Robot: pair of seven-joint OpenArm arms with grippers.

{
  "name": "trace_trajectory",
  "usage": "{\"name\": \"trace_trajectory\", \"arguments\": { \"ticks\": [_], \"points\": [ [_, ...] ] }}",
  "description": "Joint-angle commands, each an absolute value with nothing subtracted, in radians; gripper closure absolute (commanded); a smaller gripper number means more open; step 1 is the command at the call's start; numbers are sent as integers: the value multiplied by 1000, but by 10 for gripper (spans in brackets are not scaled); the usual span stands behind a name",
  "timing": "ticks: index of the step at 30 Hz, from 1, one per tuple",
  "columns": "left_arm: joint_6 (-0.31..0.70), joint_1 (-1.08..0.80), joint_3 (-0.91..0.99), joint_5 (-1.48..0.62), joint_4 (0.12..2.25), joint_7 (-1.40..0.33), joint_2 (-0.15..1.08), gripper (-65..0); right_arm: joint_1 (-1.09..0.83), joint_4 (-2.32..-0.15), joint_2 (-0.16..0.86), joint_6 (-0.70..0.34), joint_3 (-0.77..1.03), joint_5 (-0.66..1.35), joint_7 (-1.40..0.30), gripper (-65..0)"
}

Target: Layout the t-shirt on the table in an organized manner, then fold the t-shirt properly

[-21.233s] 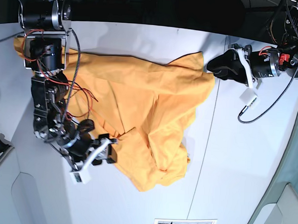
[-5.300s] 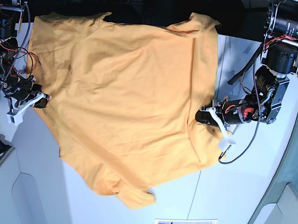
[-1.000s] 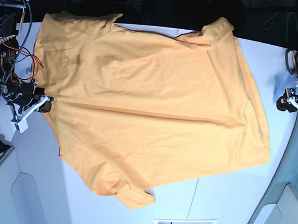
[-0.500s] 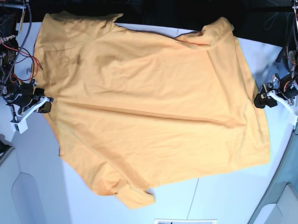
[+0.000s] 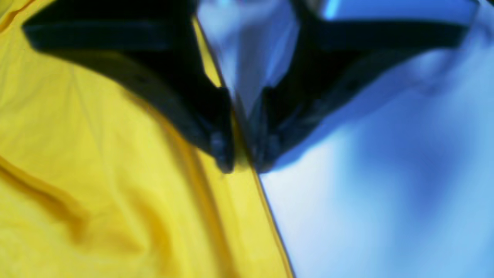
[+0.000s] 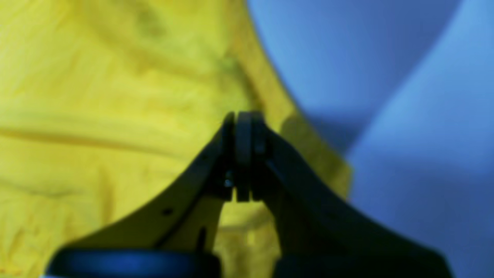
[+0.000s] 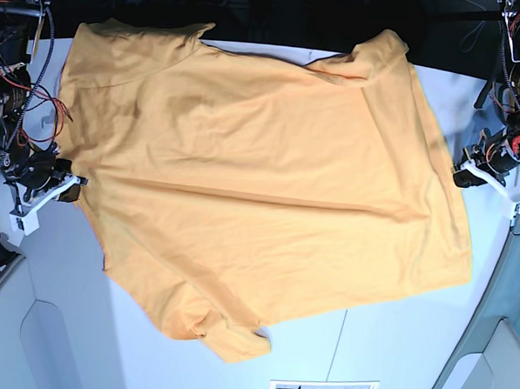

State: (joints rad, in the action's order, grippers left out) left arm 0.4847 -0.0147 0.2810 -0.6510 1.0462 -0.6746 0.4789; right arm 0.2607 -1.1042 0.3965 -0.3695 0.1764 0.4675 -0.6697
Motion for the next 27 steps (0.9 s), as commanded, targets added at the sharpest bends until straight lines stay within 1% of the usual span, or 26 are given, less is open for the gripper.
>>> {"name": "trace_trajectory", "arguments": {
  "ticks": [1,2,3,4,5,9,12,13,16,18,21,24,25,26,27],
  "points": [
    [503,-20,280,-632,1047,-715,488,-6,296,-1119,413,-356,189,460,-633,-90],
    [514,-20,280,-628,1047,-715,488,0,305,-1119,413,-345,192,442,-620,-174],
    [513,-20,280,-619,1047,-715,488,0,313,-1116,413,-331,193,419,-607,-242],
    [513,-20,280,-609,1047,-714,488,0,326,-1112,413,-316,192,399,-599,-285],
    [513,-20,280,-605,1047,-714,489,0,340,-1103,413,-303,192,381,-599,-295],
    [513,-20,280,-606,1047,-714,497,0,406,-1044,413,-297,192,335,-597,-295],
    [513,-20,280,-614,1047,-715,503,0,455,-944,413,-328,192,309,-564,-295],
    [513,-20,280,-614,1047,-715,504,0,467,-903,413,-349,192,311,-550,-295],
    [513,-20,280,-614,1047,-715,505,0,493,-781,409,-456,192,321,-511,-295],
    [513,-20,280,-617,1047,-714,505,0,497,-724,403,-500,192,322,-511,-295],
    [513,-20,280,-624,1047,-715,505,0,488,-699,384,-555,192,341,-516,-295],
    [513,-20,280,-624,1047,-715,505,0,485,-700,368,-570,192,376,-525,-291],
    [513,-20,280,-623,1047,-715,505,0,485,-700,365,-570,192,384,-527,-270],
    [513,-20,280,-623,1047,-715,505,0,485,-700,363,-569,192,386,-527,-224],
    [513,-20,280,-620,1047,-715,505,0,485,-700,363,-569,192,386,-527,-163]
  ]
}}
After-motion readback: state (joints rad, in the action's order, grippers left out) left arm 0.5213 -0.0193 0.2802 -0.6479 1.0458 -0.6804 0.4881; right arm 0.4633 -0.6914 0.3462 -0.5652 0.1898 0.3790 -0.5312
